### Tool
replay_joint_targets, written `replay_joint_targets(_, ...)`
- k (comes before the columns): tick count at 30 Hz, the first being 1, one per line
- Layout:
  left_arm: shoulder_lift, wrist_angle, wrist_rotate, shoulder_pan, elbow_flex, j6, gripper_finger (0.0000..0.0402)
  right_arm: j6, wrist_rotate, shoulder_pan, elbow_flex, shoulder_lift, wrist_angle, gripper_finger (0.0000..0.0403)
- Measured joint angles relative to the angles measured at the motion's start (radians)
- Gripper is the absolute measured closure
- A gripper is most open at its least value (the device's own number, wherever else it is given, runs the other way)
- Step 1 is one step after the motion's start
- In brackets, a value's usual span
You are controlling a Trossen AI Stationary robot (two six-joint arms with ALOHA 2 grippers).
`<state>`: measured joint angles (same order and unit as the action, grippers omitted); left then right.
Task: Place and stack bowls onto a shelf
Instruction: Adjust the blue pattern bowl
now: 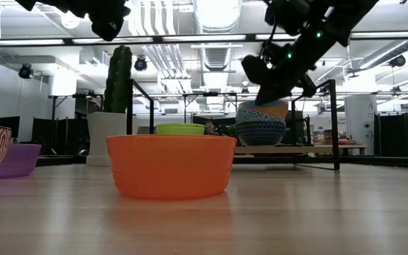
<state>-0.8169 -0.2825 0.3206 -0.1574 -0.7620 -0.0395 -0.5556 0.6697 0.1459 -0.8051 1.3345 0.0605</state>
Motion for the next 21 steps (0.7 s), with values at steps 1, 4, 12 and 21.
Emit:
replay_joint_targets(1,0.0,0.0,0.0,0.0,0.0,0.0,0.032,0.001,0.0,0.0,0.0,-0.006,0.0,0.0394)
replay_joint_targets(4,0.0,0.0,0.0,0.0,0.0,0.0,0.032,0.024,0.004,0.0,0.0,-0.037,0.001,0.0394)
replay_joint_targets(12,-0.007,-0.001,0.0,0.0,0.0,0.009,0.032,0.088,0.012,-0.029,-0.001,-0.119,-0.013,0.0394)
replay_joint_targets(21,-0.169,0.213,0.0,0.0,0.005,0.082,0.032,0.189,0.012,-0.178,-0.002,-0.193,-0.014,0.0394)
